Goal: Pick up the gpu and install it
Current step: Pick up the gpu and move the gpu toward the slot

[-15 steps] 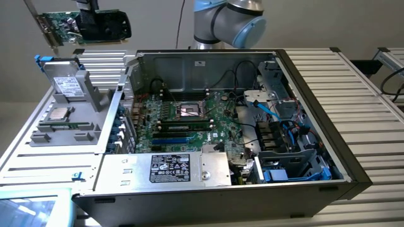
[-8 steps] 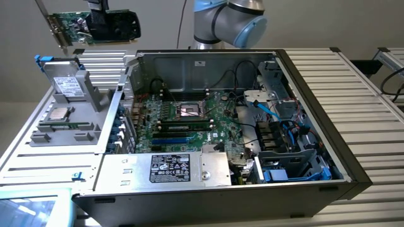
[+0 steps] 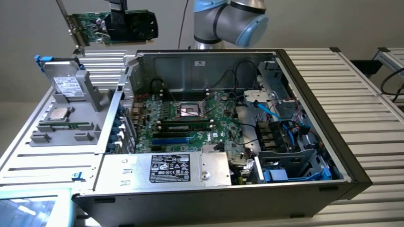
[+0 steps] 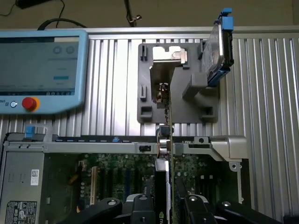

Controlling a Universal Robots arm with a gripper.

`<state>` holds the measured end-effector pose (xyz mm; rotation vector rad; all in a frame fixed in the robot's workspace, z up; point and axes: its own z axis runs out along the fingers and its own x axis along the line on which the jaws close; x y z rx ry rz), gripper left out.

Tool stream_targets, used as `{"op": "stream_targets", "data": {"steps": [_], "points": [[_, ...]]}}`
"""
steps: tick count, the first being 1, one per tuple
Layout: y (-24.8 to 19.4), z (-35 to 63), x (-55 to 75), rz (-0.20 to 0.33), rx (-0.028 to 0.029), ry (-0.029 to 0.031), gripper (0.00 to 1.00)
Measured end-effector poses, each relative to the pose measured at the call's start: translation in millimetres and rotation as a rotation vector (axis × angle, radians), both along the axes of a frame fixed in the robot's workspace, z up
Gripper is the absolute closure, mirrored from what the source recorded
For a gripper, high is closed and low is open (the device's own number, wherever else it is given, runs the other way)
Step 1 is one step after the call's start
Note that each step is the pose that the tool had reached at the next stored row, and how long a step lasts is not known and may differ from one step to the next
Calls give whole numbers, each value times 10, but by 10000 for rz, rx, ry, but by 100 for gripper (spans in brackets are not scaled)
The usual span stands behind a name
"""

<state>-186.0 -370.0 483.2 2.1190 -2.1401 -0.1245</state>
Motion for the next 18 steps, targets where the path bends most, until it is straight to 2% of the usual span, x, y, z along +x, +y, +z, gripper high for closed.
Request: {"op": "stream_targets", "data": {"steps": [12, 18], "points": [[-40, 0, 543, 0, 0, 0, 72], [-51, -1, 769, -1, 0, 1, 72]]}}
